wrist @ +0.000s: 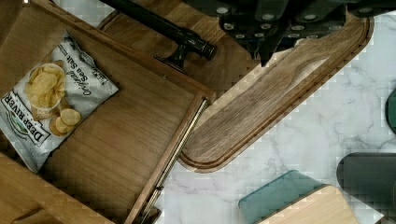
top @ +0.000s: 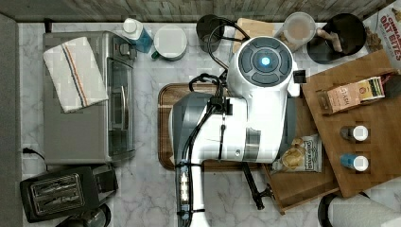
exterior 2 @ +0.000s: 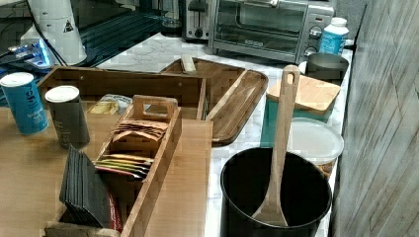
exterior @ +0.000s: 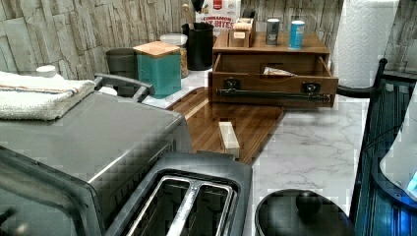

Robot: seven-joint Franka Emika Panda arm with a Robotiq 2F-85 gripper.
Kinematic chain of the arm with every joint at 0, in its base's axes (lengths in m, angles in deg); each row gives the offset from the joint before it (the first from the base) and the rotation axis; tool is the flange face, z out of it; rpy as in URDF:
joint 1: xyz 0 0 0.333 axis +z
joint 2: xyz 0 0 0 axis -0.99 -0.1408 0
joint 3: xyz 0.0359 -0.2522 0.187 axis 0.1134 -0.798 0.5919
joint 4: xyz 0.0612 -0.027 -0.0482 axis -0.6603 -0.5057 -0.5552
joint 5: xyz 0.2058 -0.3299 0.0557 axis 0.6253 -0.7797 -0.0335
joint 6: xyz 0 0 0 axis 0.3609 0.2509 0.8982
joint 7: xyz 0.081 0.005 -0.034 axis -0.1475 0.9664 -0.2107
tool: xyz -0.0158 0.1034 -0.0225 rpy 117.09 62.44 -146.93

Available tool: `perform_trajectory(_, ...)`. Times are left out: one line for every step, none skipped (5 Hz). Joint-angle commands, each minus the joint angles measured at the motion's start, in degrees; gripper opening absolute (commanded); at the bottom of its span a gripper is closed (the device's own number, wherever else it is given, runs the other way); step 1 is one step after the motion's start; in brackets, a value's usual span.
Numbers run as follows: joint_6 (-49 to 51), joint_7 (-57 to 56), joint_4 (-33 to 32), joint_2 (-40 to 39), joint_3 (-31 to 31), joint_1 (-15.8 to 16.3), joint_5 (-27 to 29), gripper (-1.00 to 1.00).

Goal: Close the drawer.

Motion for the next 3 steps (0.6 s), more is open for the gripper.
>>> perform_trajectory(-0.01, 0.0, 0.02, 0.0, -0.01, -0.13, -0.17, -1.0)
perform_trajectory(-1.18, -4.3, -2.81, 1.27, 0.78, 0.34, -0.2, -1.0)
perform_trajectory(-3.62, -8.74, -6.87, 3.97, 1.55, 0.8, 3.77, -1.0)
